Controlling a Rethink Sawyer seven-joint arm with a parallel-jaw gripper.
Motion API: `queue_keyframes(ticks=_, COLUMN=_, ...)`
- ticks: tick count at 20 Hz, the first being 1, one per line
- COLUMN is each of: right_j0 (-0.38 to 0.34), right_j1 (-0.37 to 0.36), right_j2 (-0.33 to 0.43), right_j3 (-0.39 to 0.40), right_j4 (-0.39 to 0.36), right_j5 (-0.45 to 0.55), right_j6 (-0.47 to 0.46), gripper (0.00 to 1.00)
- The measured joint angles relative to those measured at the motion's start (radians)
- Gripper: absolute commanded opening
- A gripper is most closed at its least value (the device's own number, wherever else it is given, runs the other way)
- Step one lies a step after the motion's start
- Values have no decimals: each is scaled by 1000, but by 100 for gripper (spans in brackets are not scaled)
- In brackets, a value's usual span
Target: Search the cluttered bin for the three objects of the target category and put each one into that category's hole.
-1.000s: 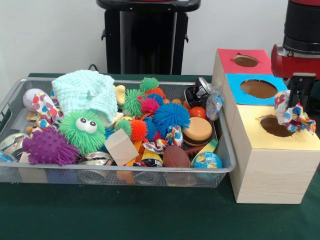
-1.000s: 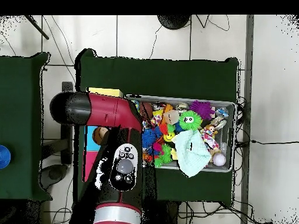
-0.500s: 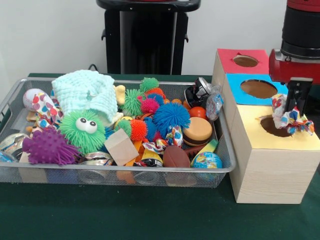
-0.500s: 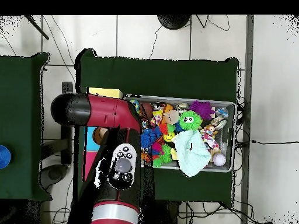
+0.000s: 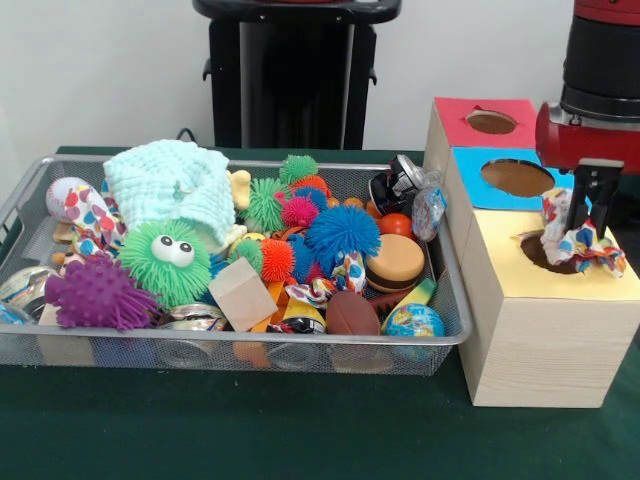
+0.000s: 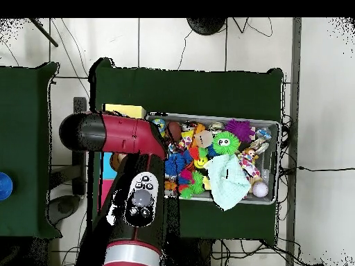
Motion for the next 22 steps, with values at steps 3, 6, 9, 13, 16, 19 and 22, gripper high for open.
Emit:
queue_keyframes(ticks=3, right_j0=0, right_j1=4, right_j2=-5, right_j3=0, right_j4=0, right_j5=-11, right_j6=0, gripper=0)
queue_keyframes(ticks=6, right_j0=0, right_j1=10, right_j2=-12, right_j3=0, right_j4=0, right_j5=-17, right_j6=0, gripper=0)
queue_keyframes(ticks=9, right_j0=0, right_j1=15, right_j2=-25, right_j3=0, right_j4=-3, right_j5=-18, right_j6=0, gripper=0)
queue_keyframes(ticks=13, right_j0=0, right_j1=16, right_j2=-37, right_j3=0, right_j4=-22, right_j5=-18, right_j6=0, gripper=0)
queue_keyframes(ticks=16, right_j0=0, right_j1=16, right_j2=-40, right_j3=0, right_j4=-41, right_j5=-18, right_j6=0, gripper=0)
queue_keyframes(ticks=19, right_j0=-1, right_j1=18, right_j2=-40, right_j3=0, right_j4=-56, right_j5=-24, right_j6=0, gripper=0)
queue_keyframes(ticks=22, right_j0=-2, right_j1=20, right_j2=-40, right_j3=0, right_j4=-64, right_j5=-39, right_j6=0, gripper=0)
